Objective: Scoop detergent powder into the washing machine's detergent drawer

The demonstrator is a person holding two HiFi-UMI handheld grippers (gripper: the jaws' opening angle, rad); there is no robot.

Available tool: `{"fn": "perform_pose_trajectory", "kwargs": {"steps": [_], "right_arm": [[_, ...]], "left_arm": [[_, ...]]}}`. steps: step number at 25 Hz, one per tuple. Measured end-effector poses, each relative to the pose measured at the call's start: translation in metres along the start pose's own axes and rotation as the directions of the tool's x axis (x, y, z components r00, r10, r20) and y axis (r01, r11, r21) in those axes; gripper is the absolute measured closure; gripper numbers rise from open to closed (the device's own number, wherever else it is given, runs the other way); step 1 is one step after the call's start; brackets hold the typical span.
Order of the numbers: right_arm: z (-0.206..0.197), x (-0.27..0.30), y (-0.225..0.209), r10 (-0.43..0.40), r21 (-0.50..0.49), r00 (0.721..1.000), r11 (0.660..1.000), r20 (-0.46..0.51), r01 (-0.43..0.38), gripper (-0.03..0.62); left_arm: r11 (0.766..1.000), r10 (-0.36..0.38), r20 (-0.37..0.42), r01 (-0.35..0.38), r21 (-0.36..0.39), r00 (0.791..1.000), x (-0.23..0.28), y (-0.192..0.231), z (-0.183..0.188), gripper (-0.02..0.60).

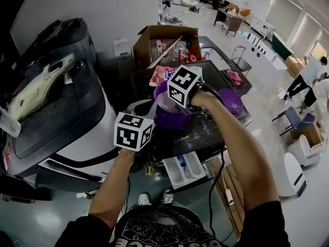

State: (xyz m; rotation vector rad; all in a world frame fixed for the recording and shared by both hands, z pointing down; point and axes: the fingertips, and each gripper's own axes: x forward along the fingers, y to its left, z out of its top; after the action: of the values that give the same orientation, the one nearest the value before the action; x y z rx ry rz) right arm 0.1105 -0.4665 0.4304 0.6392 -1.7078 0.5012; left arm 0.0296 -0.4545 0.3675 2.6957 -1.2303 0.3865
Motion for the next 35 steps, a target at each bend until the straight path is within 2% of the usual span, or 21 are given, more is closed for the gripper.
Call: {"fn": "perform_pose_trajectory", "kwargs": {"steps": [10,20,29,32,35], "right_arm": [[0.008,-0.003,0.004,0.064,0.124,0.994,0.989,0.086,-0.075,0.559],[0.014,-0.011,0.001,0.093,0.235,0.971,0.961,0.22,-0.146,0.559],[0.024,-0.03,-0.007,0.137,0.348,0.907,0.892,0.398,-0.287,0.559],[0.029,-0.038,-0.008,0.145,0.365,0.877,0.869,0.458,-0.334,0.559],[0.033,-0.046,-0.008,0.16,0.384,0.834,0.831,0.527,-0.402,0.559]], "left_arm": [[1.0,0.001,0.002,-0.001,-0.004,1.0,-0.004,0.0,-0.001,0.581],[1.0,-0.005,-0.005,0.005,-0.003,1.0,-0.006,-0.003,-0.005,0.581],[1.0,-0.01,-0.006,0.01,0.002,1.0,-0.007,-0.004,-0.003,0.581],[1.0,-0.011,-0.006,0.011,0.002,1.0,-0.006,-0.003,-0.004,0.581],[1.0,-0.013,-0.005,0.013,0.002,1.0,-0.006,-0.003,-0.004,0.581]]}}
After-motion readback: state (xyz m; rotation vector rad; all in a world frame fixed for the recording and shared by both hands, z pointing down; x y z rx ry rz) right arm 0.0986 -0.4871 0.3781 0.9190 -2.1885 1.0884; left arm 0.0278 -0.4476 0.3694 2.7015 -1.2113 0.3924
